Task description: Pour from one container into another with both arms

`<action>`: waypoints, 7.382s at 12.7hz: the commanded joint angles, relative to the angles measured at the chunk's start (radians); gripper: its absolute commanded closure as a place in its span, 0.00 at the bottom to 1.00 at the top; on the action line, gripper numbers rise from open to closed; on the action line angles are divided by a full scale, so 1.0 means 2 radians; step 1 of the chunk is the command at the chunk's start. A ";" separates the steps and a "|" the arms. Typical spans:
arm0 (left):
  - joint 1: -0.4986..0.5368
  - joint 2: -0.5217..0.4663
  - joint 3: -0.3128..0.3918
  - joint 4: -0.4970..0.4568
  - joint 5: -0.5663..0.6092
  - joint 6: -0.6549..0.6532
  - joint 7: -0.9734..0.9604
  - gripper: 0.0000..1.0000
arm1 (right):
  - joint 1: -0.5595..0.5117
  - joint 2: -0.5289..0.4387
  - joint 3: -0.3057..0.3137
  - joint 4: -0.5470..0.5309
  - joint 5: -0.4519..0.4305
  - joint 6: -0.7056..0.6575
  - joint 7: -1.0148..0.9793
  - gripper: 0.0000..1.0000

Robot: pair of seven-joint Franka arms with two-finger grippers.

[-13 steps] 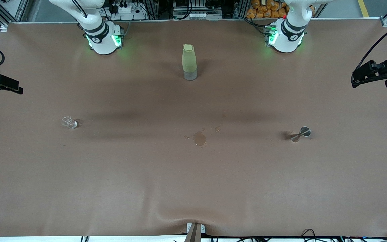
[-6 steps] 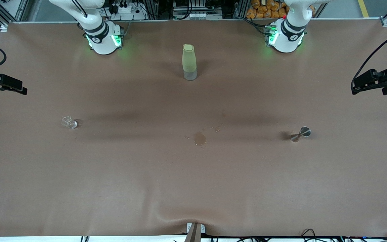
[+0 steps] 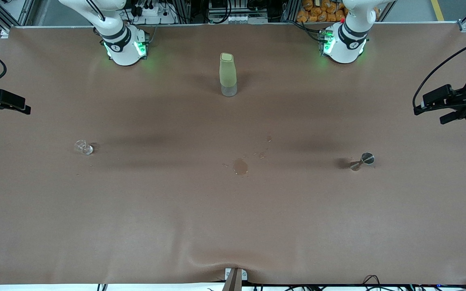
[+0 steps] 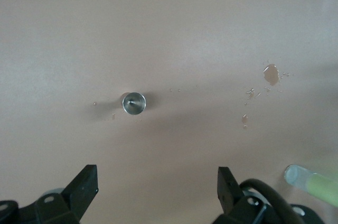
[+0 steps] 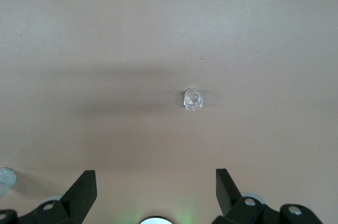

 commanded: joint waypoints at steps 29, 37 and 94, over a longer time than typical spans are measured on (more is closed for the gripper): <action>0.141 0.410 -0.011 0.021 -0.324 0.020 1.035 0.00 | -0.133 0.153 -0.136 -0.043 0.223 0.010 -1.132 0.00; 0.141 0.437 -0.017 0.022 -0.344 -0.010 1.167 0.15 | -0.137 0.280 -0.174 -0.068 0.387 0.023 -1.293 0.00; -0.132 0.439 -0.065 0.097 -0.441 0.014 0.971 1.00 | -0.101 0.438 -0.150 -0.133 0.610 -0.069 -1.445 1.00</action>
